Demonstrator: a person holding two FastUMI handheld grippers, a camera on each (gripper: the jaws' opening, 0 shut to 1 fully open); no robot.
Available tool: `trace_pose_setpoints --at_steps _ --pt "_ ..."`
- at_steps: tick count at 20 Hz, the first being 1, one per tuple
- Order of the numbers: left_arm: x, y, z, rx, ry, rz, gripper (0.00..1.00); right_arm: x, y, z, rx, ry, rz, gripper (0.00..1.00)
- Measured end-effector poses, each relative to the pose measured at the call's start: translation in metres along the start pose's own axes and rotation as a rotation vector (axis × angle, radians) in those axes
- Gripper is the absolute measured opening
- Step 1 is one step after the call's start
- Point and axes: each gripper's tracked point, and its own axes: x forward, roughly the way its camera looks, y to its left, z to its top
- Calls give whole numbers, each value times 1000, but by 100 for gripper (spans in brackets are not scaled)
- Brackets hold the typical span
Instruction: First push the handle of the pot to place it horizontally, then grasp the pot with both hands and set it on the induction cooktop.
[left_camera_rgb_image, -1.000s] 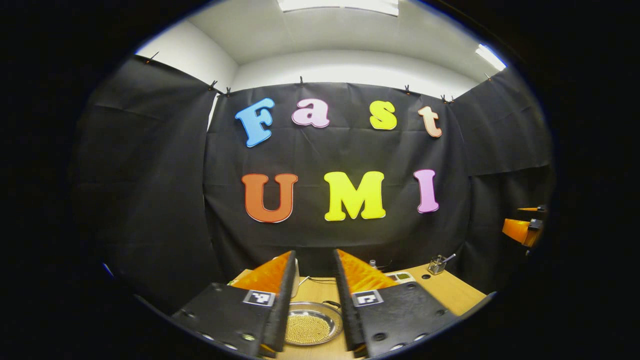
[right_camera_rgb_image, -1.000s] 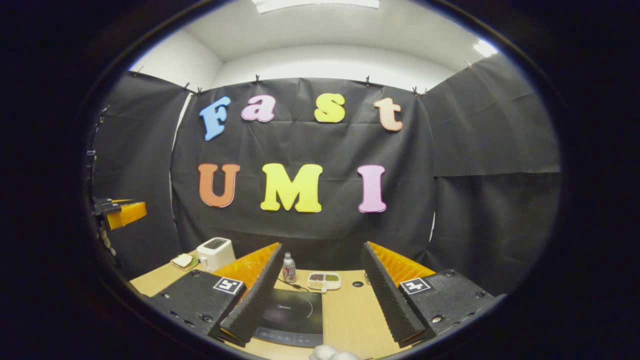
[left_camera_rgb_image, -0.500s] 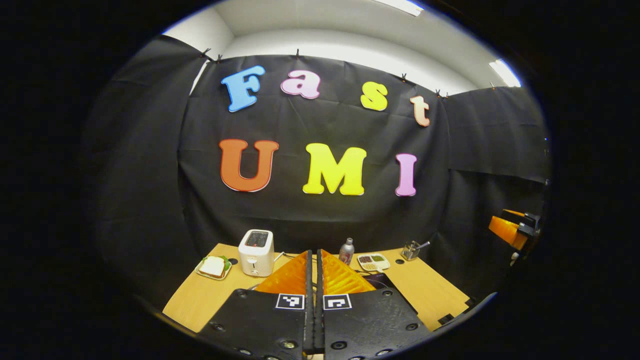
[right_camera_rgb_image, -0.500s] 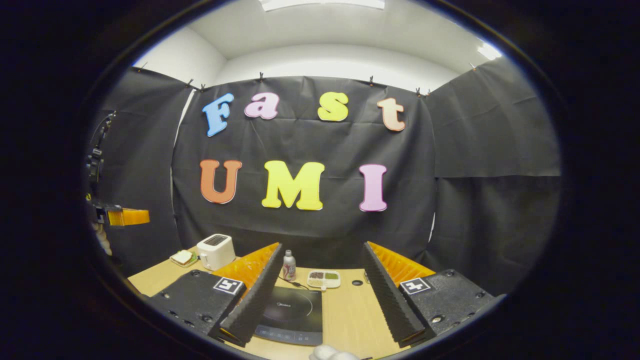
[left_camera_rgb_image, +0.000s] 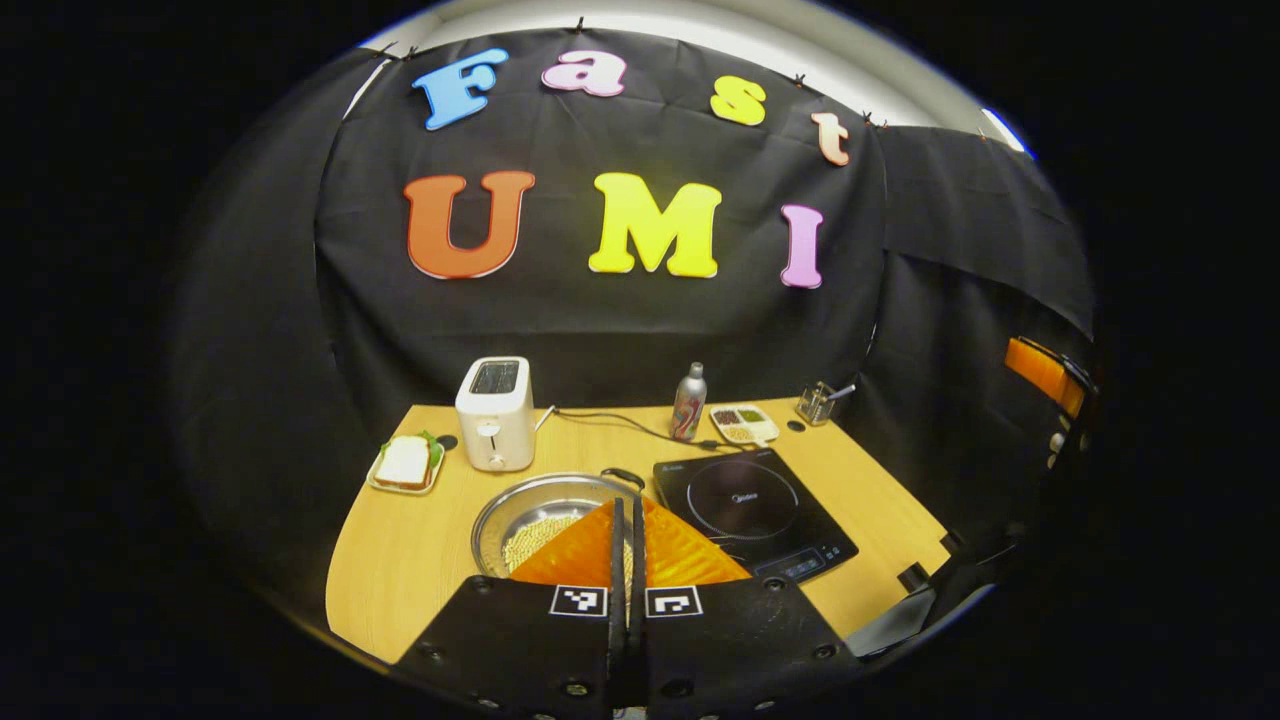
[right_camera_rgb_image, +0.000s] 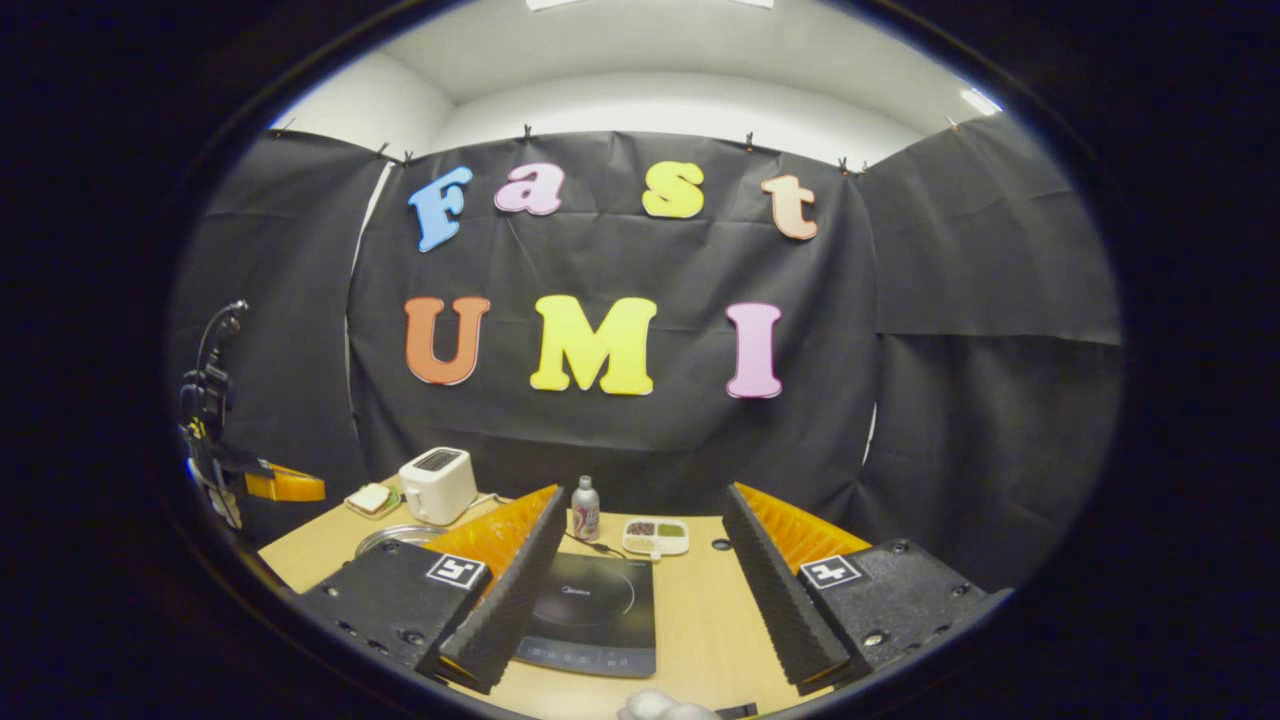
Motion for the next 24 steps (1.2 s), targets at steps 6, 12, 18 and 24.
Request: trace_pose_setpoints --at_steps 6,12,18,24 --pt "28 19 -97 31 229 -21 0 -3 -3 -26 4 71 -30 98" --pt "45 40 -177 13 414 -6 0 -9 -11 -46 10 134 -70 98" --pt "67 58 -217 69 536 3 0 -12 -15 -53 -11 165 -88 99" --pt "85 82 -228 53 576 38 0 -7 -14 -47 -13 163 -85 98"
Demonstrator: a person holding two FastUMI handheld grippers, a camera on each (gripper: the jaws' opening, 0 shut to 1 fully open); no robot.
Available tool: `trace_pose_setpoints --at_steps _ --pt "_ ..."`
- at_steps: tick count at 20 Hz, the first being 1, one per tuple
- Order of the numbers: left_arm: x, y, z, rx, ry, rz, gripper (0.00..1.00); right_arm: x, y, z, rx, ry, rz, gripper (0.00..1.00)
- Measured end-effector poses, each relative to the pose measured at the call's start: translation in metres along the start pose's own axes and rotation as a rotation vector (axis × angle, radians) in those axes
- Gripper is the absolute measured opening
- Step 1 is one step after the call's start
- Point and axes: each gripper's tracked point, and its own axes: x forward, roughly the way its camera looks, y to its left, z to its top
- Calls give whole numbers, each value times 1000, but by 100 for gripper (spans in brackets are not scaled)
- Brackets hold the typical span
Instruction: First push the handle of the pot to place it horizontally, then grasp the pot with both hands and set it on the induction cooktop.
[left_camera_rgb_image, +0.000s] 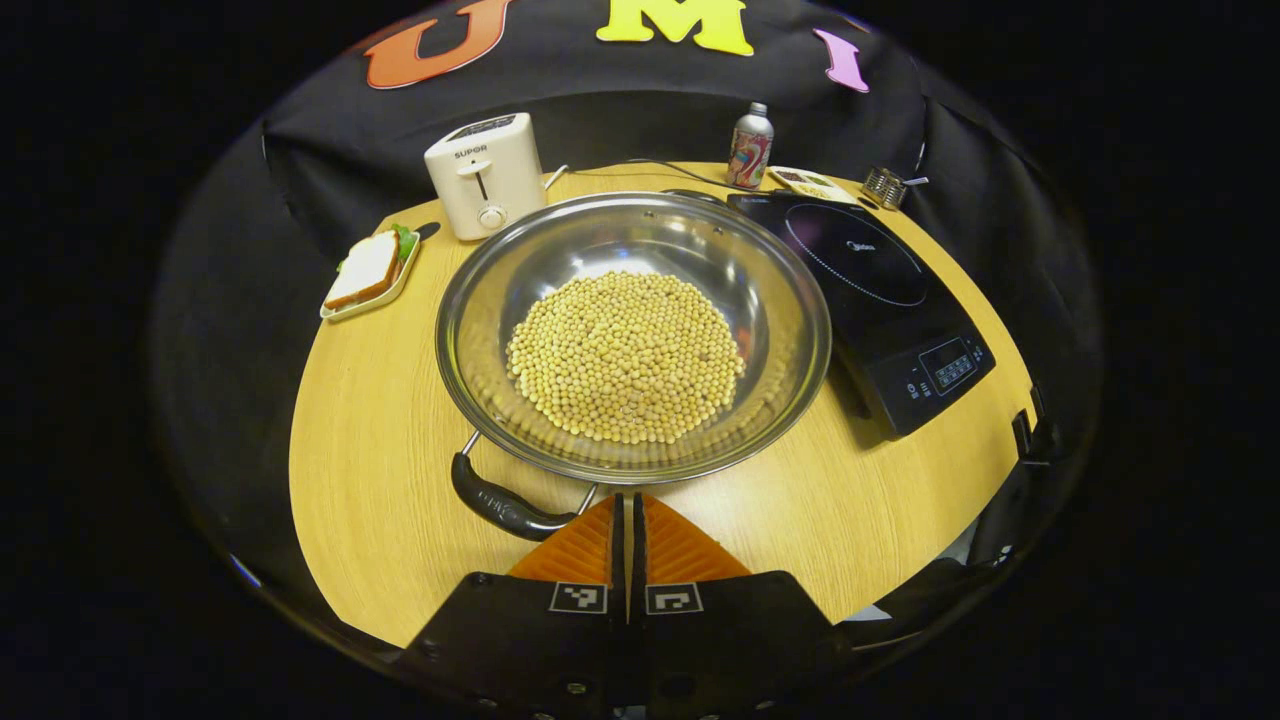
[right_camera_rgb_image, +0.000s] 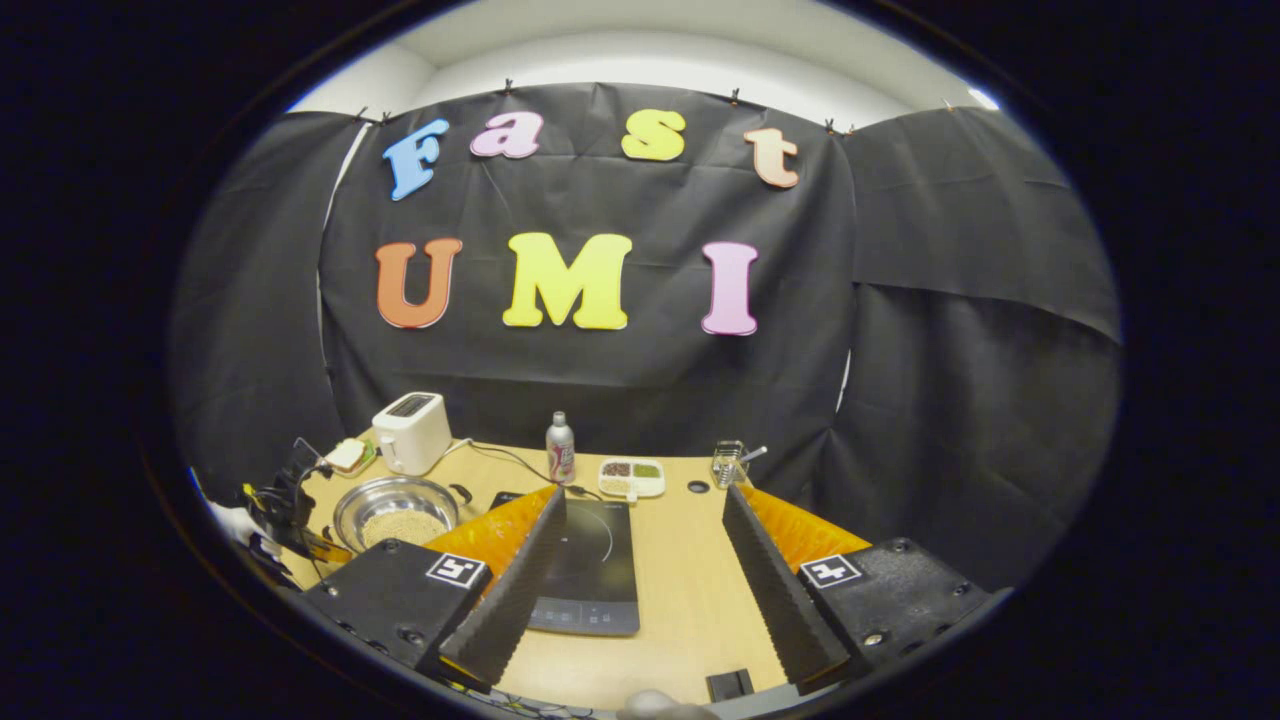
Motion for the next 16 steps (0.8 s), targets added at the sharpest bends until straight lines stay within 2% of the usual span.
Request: trace_pose_setpoints --at_steps 1,2,7,8,9,10,11,12,13,14,15,16 --pt "1 1 -1 -9 2 -8 10 0 1 0 -5 0 0 98" --pt "0 4 0 -11 -2 1 0 1 0 0 -7 1 -2 98" --pt "-3 18 0 -11 -1 31 0 1 3 -4 1 8 2 98" --pt "-3 21 0 -9 0 38 10 0 3 -5 2 8 2 98" --pt "-3 25 0 -9 -1 48 10 1 3 -5 3 9 0 98" --pt "-1 29 1 -13 2 55 0 1 3 -6 4 9 -1 98" --pt "0 32 2 -22 6 55 10 1 3 -8 5 11 -1 98" --pt "0 34 1 -30 8 56 0 2 3 -10 5 16 -2 98" --pt "0 37 4 -37 7 58 10 1 2 -12 6 18 -3 98" --pt "0 40 4 -39 7 64 0 1 2 -12 7 19 -6 98" --pt "0 44 5 -39 4 73 10 2 2 -12 8 18 -9 98" --pt "1 47 6 -41 5 80 10 2 2 -13 7 19 -11 98"
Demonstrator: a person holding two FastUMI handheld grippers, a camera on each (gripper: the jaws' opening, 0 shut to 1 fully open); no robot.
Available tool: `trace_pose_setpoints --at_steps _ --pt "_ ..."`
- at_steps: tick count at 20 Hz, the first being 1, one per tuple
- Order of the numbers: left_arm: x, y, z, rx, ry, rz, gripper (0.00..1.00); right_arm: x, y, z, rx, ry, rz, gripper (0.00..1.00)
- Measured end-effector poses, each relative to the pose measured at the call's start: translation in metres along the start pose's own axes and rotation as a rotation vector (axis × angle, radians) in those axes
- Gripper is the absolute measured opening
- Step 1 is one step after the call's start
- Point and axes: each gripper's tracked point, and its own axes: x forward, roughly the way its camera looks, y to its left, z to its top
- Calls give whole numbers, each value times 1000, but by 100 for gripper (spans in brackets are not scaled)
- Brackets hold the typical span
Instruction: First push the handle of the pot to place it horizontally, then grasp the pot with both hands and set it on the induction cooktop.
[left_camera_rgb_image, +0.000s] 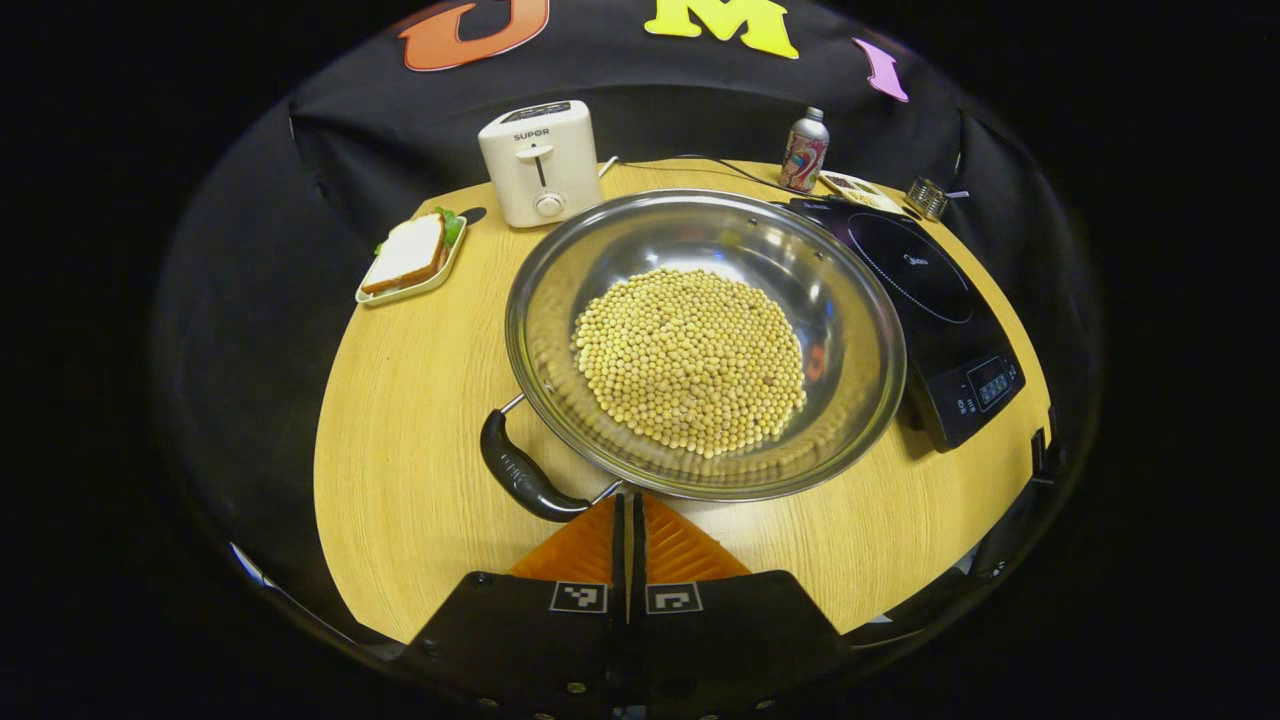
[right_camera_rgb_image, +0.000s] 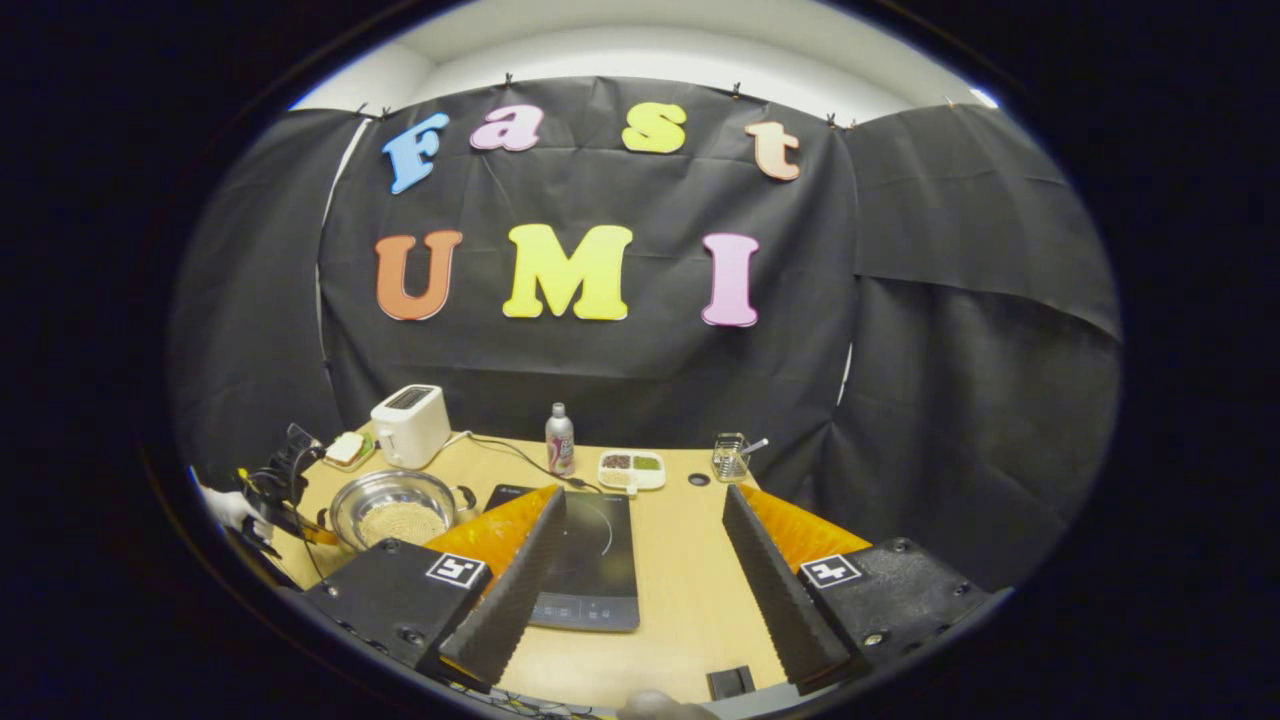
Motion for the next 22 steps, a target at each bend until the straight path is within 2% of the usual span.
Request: trace_pose_setpoints --at_steps 1,2,4,5,6,22 --pt "1 3 1 -4 0 4 10 -1 0 1 -1 0 -2 98" --pt "2 5 2 -7 0 8 0 0 -1 0 -1 0 -5 98" --pt "4 12 4 -15 1 20 0 2 -1 1 0 2 -7 98" --pt "5 15 4 -19 4 25 10 3 -1 2 0 1 -7 98" --pt "6 17 5 -25 3 29 0 4 0 3 -1 1 -7 98" --pt "29 67 28 -99 21 85 0 21 3 9 -16 11 -7 98"
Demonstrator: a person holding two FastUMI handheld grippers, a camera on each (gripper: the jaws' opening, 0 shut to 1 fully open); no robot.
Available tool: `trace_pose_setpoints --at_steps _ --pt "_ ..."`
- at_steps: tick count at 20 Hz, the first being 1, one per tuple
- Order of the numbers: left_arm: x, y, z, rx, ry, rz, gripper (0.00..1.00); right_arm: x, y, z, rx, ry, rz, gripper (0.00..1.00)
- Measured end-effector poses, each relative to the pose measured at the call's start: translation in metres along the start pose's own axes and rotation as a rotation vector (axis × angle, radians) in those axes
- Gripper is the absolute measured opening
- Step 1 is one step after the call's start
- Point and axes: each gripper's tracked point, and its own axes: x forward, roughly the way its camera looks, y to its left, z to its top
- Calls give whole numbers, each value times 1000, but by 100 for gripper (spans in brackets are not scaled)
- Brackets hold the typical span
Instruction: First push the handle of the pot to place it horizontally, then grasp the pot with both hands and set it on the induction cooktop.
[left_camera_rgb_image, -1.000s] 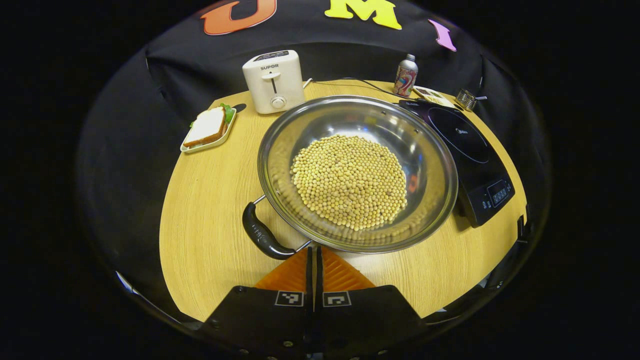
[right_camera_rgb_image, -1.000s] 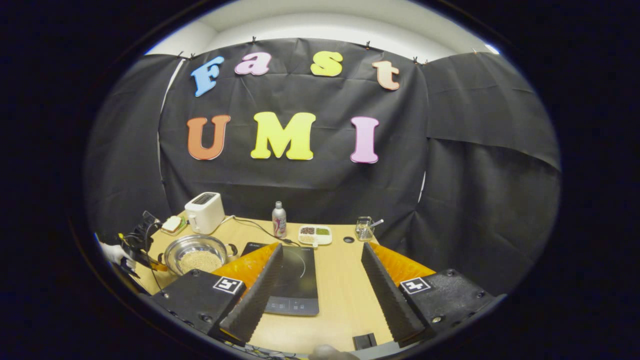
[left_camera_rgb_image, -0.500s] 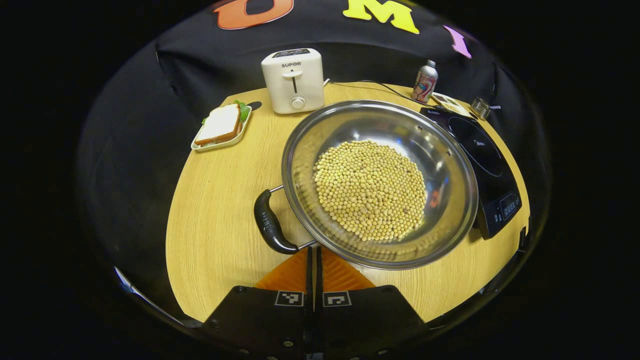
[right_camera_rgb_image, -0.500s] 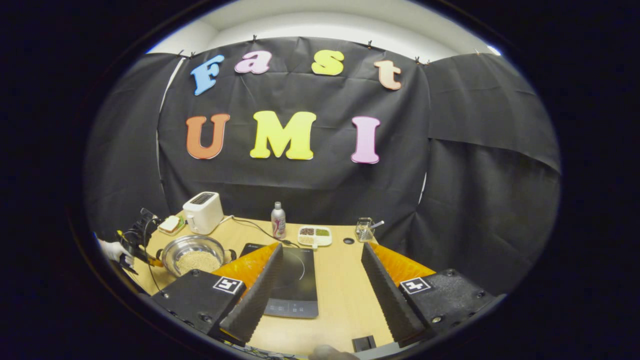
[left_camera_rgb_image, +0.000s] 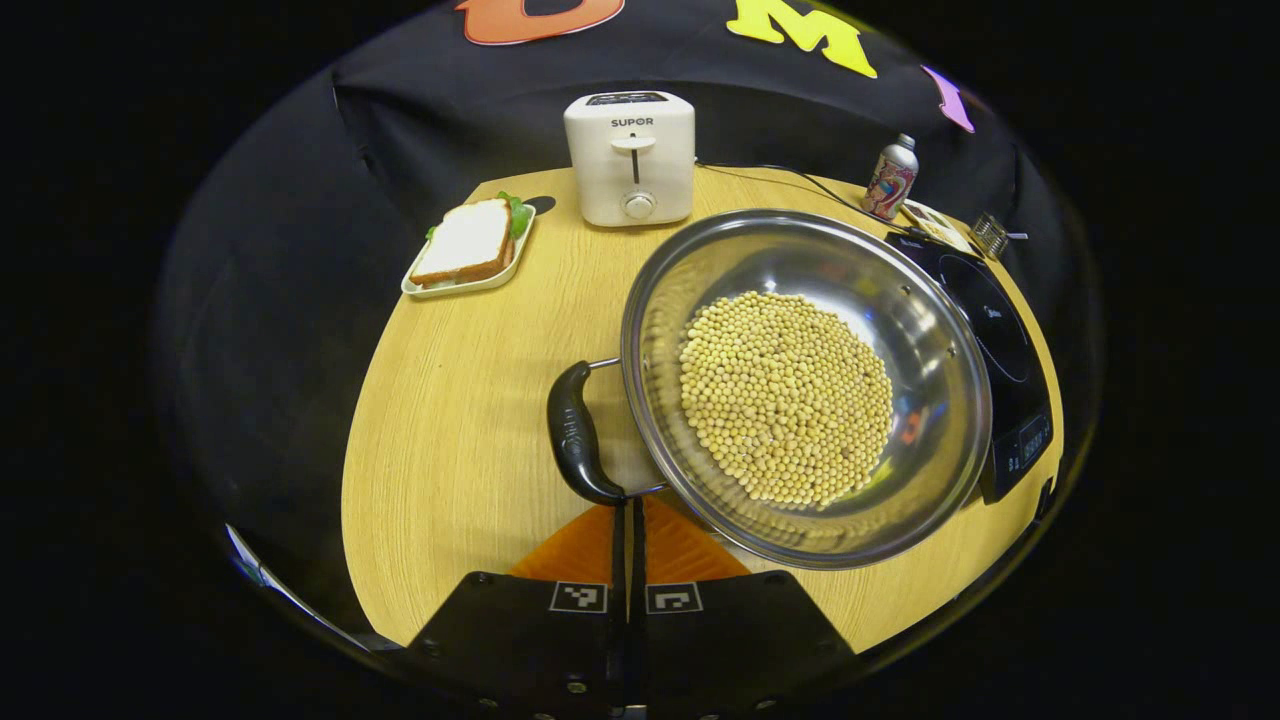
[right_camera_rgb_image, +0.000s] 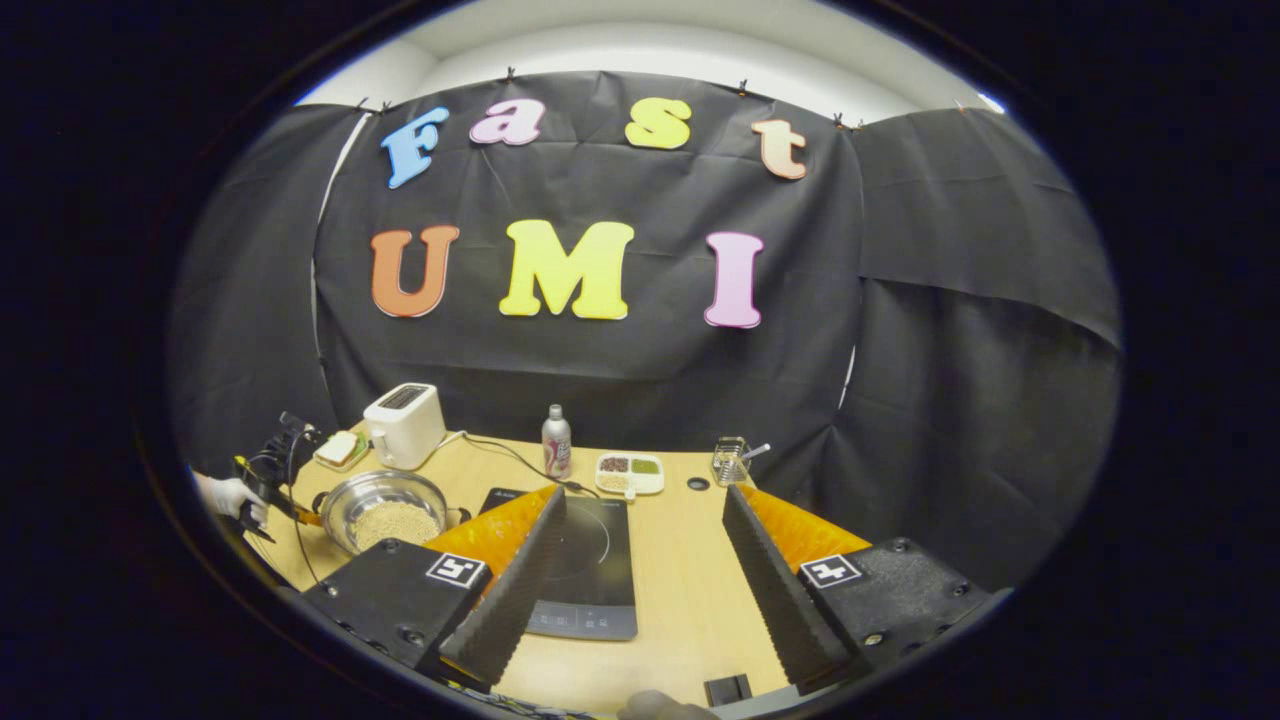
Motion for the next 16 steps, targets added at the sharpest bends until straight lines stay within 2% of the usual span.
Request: trace_pose_setpoints --at_steps 9,16 --pt "11 14 21 -43 2 -1 0 9 7 2 -8 12 1 98" --pt "13 17 26 -33 0 12 0 16 15 0 -28 32 26 99"
